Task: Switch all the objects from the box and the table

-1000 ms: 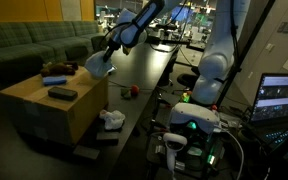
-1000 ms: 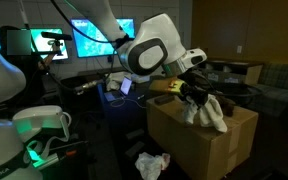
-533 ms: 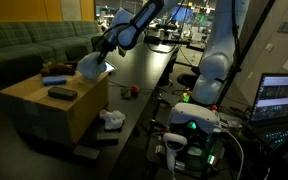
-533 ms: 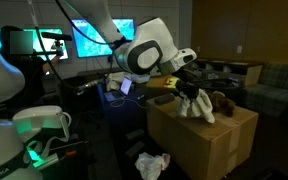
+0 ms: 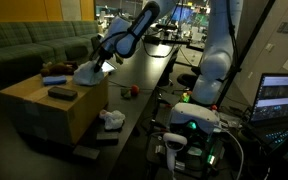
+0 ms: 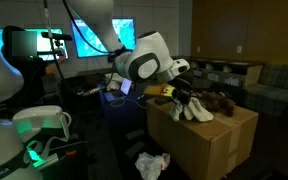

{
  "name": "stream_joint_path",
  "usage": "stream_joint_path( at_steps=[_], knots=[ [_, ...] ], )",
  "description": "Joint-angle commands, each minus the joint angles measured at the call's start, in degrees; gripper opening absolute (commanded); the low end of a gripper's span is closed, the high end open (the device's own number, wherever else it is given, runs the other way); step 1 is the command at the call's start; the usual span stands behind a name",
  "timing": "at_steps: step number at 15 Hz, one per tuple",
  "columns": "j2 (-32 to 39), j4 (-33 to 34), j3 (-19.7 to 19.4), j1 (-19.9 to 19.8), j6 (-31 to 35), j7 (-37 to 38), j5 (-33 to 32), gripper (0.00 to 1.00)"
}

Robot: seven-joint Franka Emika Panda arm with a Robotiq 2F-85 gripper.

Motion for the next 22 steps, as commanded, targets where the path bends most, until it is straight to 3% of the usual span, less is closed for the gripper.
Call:
stream_joint_path(
  at_steps=[1, 4, 7, 8, 9, 11, 17, 22],
  knots=[
    [2.6, 1.9, -0.2, 0.9, 1.4, -0.3, -0.7, 0.08],
    [3.6, 2.7, -0.1, 1.3, 1.1, -0.3, -0.5, 0.08],
    [3.7, 3.2, 0.1, 1.5, 1.2, -0.2, -0.3, 0.19],
    [3.7, 3.4, 0.2, 1.5, 1.3, -0.1, -0.1, 0.15],
    [3.6, 3.6, 0.0, 1.7, 1.2, 0.1, -0.1, 0.44],
    [3.2, 3.9, -0.4, 2.0, 1.2, 0.4, -0.3, 0.51],
    [1.3, 4.3, -3.6, 3.7, 2.9, 1.8, -0.8, 0.97],
    [-0.9, 4.5, -6.8, 6.1, 5.1, 4.0, -0.4, 1.00]
  ],
)
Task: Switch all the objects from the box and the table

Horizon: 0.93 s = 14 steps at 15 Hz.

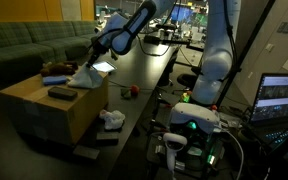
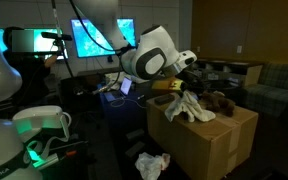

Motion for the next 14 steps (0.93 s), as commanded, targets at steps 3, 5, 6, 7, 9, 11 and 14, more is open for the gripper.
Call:
stream_joint_path(
  at_steps=[3, 5, 6, 7, 9, 11, 14],
  knots=[
    [-2.3, 1.0, -6.3, 6.5, 2.3, 3.1, -0.1, 1.00],
    [-1.8, 2.2, -7.8, 8.5, 2.3, 3.1, -0.6, 1.00],
    [-1.3, 2.9, -8.3, 9.3, 2.3, 2.8, -0.9, 1.00],
    [-0.6, 4.0, -8.8, 10.2, 2.3, 2.6, -1.2, 1.00],
    [1.1, 6.3, -9.0, 11.5, 2.0, 2.1, -1.5, 1.00],
    [3.0, 8.9, -6.9, 10.6, 0.7, 0.3, -1.0, 1.00],
    [6.0, 13.2, -2.8, 8.2, -3.6, -4.1, -0.5, 1.00]
  ],
)
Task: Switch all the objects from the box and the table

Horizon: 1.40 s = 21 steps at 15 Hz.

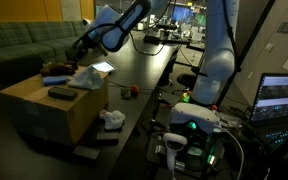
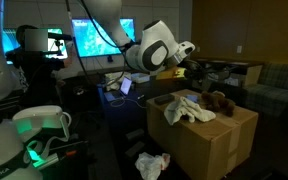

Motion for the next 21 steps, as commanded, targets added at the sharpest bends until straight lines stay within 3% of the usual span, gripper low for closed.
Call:
stream_joint_path(
  at_steps=[1, 7, 21],
  knots=[
    [5.1, 7.9, 3.5, -2.2, -5.4, -5.2, -0.8, 1.00],
    [12.2, 20.2, 2.9, -1.4, -17.7, -12.9, -1.0, 1.00],
    [29.8, 46.5, 2.8, -1.0, -33.4, -18.7, 1.0, 1.00]
  ],
)
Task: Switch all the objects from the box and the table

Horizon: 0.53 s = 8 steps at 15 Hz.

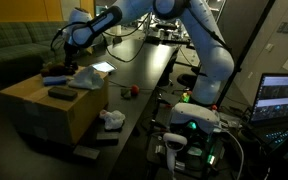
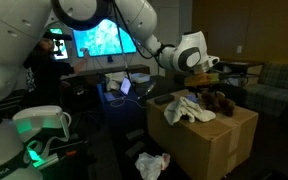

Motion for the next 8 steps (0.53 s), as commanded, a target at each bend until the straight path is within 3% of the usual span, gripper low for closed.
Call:
stream_joint_path(
  at_steps=[1, 8],
  knots=[
    [6.1, 10.0, -0.1, 0.3, -4.5, -1.8, 1.0, 1.00],
    [14.4, 22.0, -2.1, 0.9, -10.4, -1.2, 0.5, 1.00]
  ],
)
